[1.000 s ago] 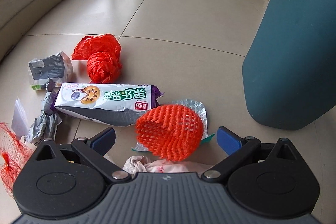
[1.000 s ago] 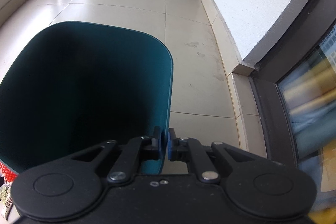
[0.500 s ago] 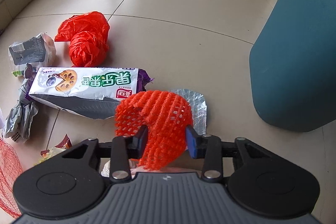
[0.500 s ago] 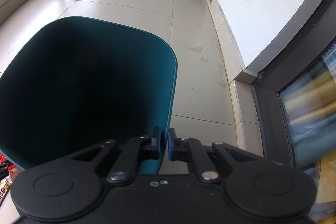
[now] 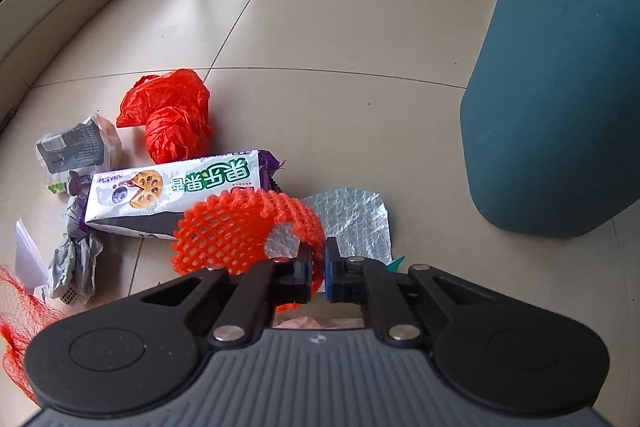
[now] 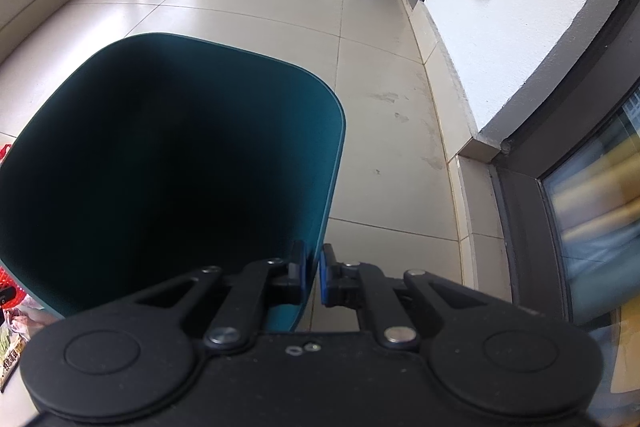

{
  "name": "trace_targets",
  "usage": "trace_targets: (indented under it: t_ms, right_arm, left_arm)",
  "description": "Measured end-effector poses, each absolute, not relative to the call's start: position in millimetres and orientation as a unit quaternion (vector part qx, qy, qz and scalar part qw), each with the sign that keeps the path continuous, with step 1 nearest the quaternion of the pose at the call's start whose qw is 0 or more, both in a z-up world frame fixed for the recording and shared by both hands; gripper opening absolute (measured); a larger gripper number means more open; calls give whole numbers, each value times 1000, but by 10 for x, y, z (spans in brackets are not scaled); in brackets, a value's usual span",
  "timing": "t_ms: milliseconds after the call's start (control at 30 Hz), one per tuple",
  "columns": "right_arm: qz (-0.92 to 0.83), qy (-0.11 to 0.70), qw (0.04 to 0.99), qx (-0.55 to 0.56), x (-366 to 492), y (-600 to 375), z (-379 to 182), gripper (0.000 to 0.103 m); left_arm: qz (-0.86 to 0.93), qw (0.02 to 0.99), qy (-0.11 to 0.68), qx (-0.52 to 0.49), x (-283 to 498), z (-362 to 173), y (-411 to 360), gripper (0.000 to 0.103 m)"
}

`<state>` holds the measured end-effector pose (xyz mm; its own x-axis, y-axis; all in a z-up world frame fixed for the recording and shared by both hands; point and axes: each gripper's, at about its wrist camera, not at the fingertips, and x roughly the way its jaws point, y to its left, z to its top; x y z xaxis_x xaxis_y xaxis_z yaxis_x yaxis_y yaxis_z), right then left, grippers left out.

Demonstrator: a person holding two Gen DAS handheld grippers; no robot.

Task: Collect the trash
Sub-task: 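Carry the orange mesh sleeve into the wastebasket with the left tool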

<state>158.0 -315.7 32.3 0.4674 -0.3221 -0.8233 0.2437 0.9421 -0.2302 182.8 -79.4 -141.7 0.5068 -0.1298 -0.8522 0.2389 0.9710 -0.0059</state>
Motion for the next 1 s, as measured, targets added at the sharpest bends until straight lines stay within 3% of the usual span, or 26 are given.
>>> trace_targets:
  t_ms: [1000]
  right_arm:
    - [-103,484,868,-34,1569,-3365,283,7]
  left_arm:
    - [-191,881,417,114,1877,541,-1631,5]
